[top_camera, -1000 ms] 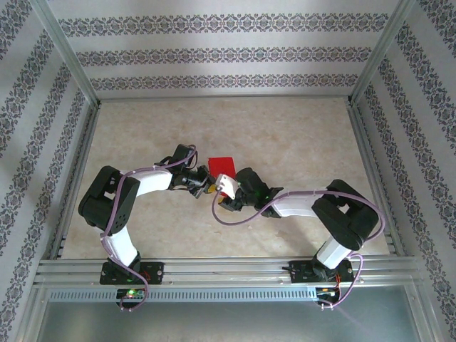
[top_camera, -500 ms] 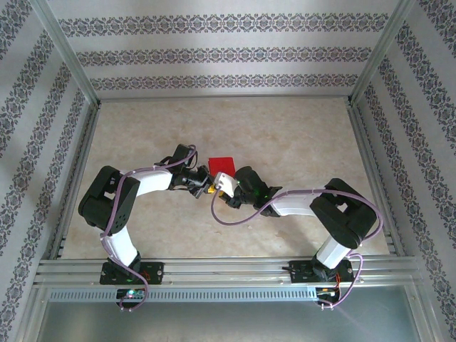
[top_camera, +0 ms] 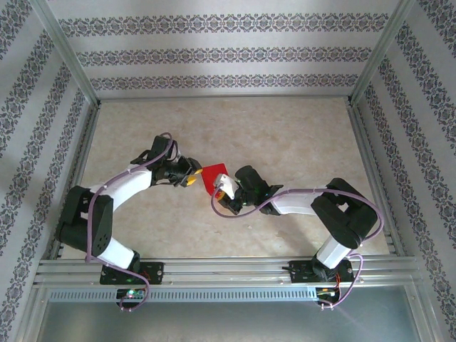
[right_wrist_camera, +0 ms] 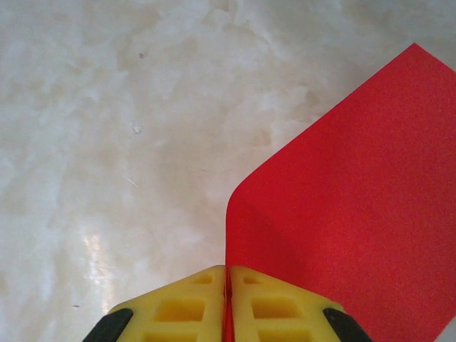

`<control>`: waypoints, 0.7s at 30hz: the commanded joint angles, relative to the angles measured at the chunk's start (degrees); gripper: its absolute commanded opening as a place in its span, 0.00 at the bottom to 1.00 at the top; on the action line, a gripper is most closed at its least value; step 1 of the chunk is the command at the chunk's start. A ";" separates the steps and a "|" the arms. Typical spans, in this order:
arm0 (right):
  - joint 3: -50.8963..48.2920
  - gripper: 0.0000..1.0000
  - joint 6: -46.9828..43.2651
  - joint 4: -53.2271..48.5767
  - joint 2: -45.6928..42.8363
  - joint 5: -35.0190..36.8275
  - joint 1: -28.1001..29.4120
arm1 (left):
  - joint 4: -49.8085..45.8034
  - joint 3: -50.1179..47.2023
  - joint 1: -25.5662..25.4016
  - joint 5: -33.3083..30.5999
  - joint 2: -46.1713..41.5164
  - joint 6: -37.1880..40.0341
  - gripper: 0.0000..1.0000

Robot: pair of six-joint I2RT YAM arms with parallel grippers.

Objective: Fold a paper plane with a square sheet of paper (pick it up from the middle)
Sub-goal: Third fold the triangle at the center of the table.

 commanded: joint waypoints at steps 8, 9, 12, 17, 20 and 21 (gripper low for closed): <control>3.39 0.09 10.03 -0.60 2.93 -9.66 -0.61 | 0.18 5.94 -3.44 1.98 9.39 8.05 0.32; 3.56 0.09 10.53 -0.59 3.29 -10.19 -0.71 | -0.64 7.02 -3.88 1.65 10.84 8.80 0.31; 3.81 0.08 11.88 -0.50 4.12 -11.73 -1.02 | -2.63 9.42 -4.44 1.13 14.11 10.41 0.27; 3.94 0.08 13.23 -0.42 5.14 -13.72 -1.59 | -6.88 12.97 -5.08 -0.17 18.34 12.75 0.22; 4.19 0.08 14.36 -0.49 5.78 -14.46 -2.03 | -10.63 15.25 -5.62 -1.52 20.73 14.59 0.19; 4.28 0.08 14.71 -0.41 5.89 -14.65 -2.17 | -11.44 15.80 -5.90 -2.01 21.38 15.16 0.18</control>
